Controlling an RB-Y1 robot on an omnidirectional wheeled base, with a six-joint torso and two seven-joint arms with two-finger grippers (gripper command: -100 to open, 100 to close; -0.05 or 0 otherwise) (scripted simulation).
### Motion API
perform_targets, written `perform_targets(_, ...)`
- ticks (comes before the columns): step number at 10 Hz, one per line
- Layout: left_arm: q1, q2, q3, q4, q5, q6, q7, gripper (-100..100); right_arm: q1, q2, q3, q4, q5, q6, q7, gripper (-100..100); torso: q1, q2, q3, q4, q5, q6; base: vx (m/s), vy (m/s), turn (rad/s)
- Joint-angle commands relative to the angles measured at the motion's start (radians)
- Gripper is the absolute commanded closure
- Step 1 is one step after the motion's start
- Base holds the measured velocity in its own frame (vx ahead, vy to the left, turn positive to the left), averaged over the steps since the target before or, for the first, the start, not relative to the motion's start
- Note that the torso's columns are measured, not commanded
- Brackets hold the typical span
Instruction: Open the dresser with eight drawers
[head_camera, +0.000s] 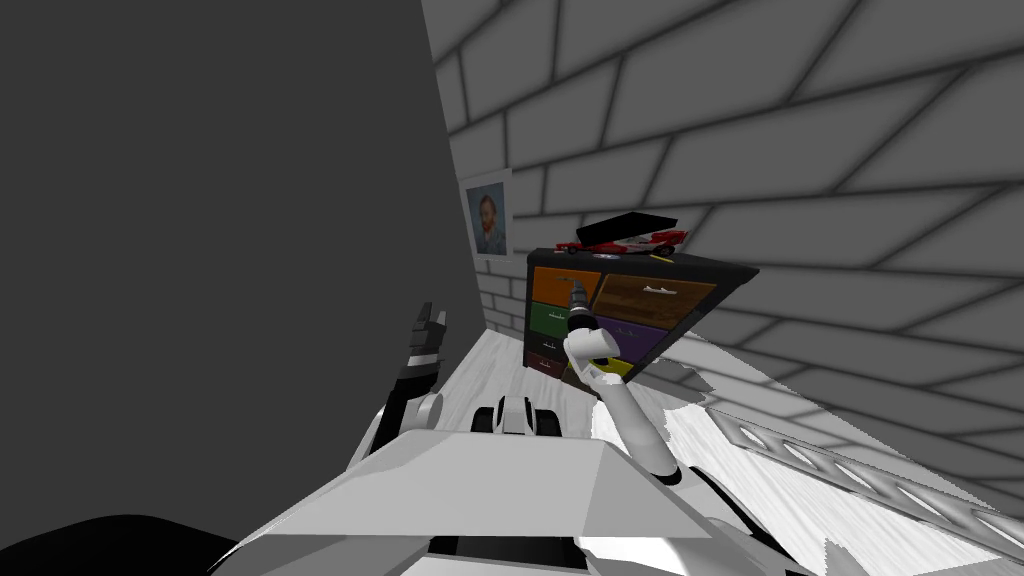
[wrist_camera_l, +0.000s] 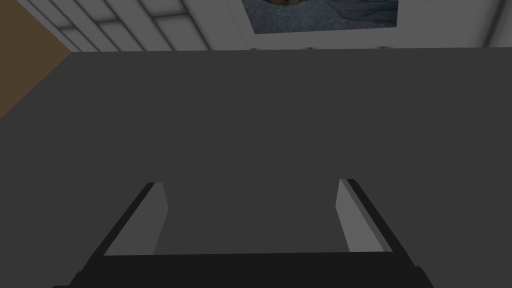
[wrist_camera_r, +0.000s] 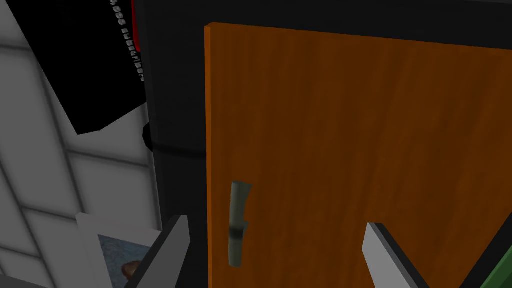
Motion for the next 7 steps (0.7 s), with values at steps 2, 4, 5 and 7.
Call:
perform_targets(2, 0.000, 0.000, 0.000, 0.000, 0.000, 0.000, 0.000, 0, -0.025, -0.023, -0.017, -0.002, -0.094, -0.008, -0.043, -100, 0.000, 0.000, 0.000, 0.000, 0.000, 0.000, 0.025, -0.007, 0.004)
perform_targets(4, 0.000, 0.000, 0.000, 0.000, 0.000, 0.000, 0.000, 0, -0.040, -0.038, -0.030, -0.003, -0.145, -0.011, -0.067, -100, 0.000, 0.000, 0.000, 0.000, 0.000, 0.000, 0.028, -0.009, 0.005)
perform_targets(5, 0.000, 0.000, 0.000, 0.000, 0.000, 0.000, 0.000, 0, -0.045, -0.044, -0.035, -0.004, -0.164, -0.012, -0.076, -100, 0.000, 0.000, 0.000, 0.000, 0.000, 0.000, 0.022, -0.014, 0.001)
perform_targets(7, 0.000, 0.000, 0.000, 0.000, 0.000, 0.000, 0.000, 0, -0.047, -0.045, -0.036, -0.003, -0.167, -0.012, -0.077, -100, 0.000, 0.000, 0.000, 0.000, 0.000, 0.000, 0.014, -0.009, 0.001)
